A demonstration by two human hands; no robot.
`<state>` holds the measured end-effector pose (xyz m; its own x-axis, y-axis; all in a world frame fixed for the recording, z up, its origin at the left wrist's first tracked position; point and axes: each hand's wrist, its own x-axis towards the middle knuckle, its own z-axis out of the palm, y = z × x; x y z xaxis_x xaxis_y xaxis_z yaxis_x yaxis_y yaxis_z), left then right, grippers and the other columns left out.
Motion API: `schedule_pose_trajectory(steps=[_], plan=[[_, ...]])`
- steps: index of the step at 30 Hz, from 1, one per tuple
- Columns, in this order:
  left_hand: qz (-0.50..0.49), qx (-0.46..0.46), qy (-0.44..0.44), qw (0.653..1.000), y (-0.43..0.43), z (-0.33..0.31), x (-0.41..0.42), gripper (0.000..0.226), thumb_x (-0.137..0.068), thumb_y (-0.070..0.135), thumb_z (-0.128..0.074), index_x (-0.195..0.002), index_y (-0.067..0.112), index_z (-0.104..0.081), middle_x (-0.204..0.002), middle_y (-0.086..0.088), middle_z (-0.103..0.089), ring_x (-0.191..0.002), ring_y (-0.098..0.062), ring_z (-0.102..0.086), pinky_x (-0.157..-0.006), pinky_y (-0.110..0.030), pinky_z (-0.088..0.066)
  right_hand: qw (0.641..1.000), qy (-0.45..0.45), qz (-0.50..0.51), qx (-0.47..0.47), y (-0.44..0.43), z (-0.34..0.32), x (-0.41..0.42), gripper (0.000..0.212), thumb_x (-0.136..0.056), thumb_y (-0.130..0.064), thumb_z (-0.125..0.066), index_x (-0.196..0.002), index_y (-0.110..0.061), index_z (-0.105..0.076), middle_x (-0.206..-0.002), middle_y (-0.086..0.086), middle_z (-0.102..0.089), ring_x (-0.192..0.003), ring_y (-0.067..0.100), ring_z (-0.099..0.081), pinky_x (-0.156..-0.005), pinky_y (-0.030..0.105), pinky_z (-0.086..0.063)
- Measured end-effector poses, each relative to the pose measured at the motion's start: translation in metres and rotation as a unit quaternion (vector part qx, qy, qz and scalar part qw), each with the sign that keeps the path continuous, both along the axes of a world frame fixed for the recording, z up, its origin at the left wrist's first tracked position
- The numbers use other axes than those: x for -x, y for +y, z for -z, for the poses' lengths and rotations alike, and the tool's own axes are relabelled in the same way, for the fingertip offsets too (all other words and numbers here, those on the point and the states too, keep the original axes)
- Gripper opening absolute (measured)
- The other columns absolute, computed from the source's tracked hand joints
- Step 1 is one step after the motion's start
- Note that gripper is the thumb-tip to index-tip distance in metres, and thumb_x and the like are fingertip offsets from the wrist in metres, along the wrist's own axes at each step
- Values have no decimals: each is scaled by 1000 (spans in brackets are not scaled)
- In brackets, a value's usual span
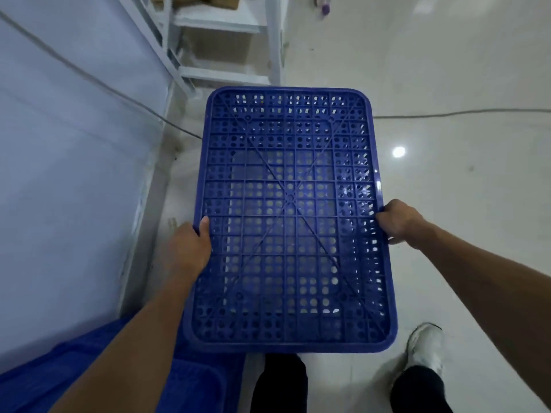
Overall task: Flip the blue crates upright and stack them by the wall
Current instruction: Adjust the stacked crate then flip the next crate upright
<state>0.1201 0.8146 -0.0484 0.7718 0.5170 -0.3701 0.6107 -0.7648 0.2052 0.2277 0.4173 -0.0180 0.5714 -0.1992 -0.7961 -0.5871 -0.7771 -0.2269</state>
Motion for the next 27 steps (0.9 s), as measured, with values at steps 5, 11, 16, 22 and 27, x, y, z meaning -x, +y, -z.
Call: schedule_pose_trajectory(steps=[5,11,16,22,27], plan=[[8,18,-11,1000,-77,-5,-6,61,-99,57,-30,-88,2,-55,-85,-17,-62,-69,-28,-53,-63,-37,-43,1000,-8,-10,19,-81,-4,20,34,-89,-19,-43,-110,-1,-61,-103,20,-68,-88,38,-68,-84,47,-58],[17,50,6,999,-186,-10,-9,60,-99,58,-30,-92,3,-54,-91,-17,-64,-73,-27,-53,-63,-36,-43,998,-10,2,57,-190,-7,44,29,-94,-21,-43,-111,-3,-59,-101,17,-64,-83,32,-62,-69,33,-47],[13,57,33,998,-265,-4,-3,55,-100,56,-29,-89,7,-50,-86,-10,-58,-65,-20,-48,-60,-34,-38,997,-15,17,72,-265,-4,58,32,-95,-22,-42,-116,-2,-55,-105,18,-63,-88,34,-61,-75,37,-49],[-11,79,39,996,-327,12,4,51,-101,48,-38,-103,0,-54,-102,-19,-63,-81,-30,-55,-68,-36,-40,996,-24,31,80,-324,12,66,39,-99,-23,-41,-131,-2,-48,-127,24,-59,-108,40,-59,-87,39,-46],[-39,101,39,993,-355,23,-6,40,-100,42,-45,-112,4,-52,-110,-17,-63,-91,-31,-59,-75,-37,-44,994,-55,20,97,-353,21,62,37,-100,-28,-42,-130,-6,-46,-126,20,-59,-109,39,-58,-81,38,-40]])
